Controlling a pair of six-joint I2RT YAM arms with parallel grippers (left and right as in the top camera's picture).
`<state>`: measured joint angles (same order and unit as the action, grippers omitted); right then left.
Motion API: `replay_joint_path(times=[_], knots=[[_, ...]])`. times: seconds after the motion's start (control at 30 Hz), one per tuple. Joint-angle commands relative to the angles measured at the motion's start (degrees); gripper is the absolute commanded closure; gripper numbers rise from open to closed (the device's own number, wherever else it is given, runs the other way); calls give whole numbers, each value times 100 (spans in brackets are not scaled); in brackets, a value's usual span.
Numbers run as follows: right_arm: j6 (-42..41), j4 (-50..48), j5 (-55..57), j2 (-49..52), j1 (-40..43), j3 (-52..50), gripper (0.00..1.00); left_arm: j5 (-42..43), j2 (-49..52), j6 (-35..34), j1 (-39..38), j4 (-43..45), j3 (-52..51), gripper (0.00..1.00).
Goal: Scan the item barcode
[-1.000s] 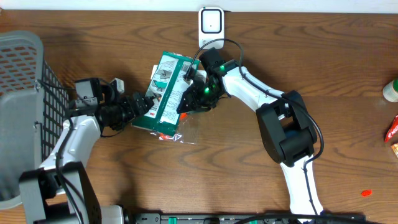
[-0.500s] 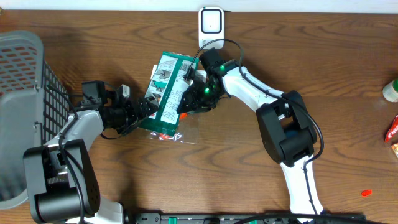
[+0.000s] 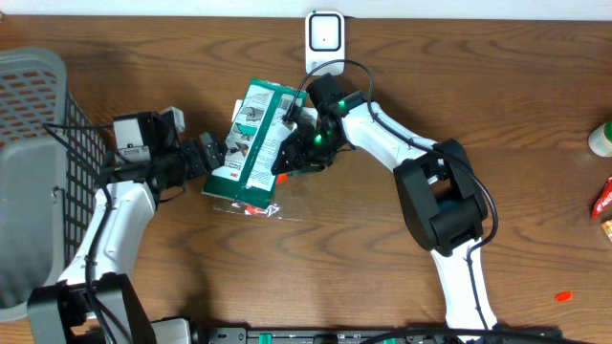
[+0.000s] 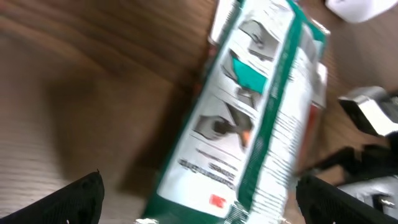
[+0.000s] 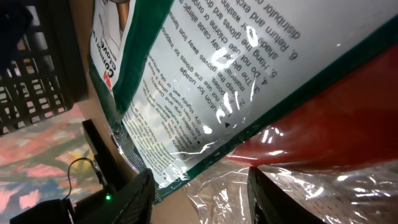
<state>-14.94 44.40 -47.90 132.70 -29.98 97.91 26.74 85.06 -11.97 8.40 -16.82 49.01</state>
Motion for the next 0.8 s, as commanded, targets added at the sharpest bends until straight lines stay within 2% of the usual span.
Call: replay_joint_path(times=[0.0,0.1,0.33,0.53,0.77], knots=[[-48,20,0,17,-46,-20,55,-409,315,208,2,55,79,2],[-48,39,0,17,-46,-20,55,-262,684,203,2,293,79,2],[-48,190,0,17,-46,-20,57,1080,1360,79,2,975,79,2],[-48,188,2,17,-46,-20,58,2184,1419,28,2,1235,79,2],[-48,186,0,17,-46,-20,58,2833,1419,26,2,1239,76,2]])
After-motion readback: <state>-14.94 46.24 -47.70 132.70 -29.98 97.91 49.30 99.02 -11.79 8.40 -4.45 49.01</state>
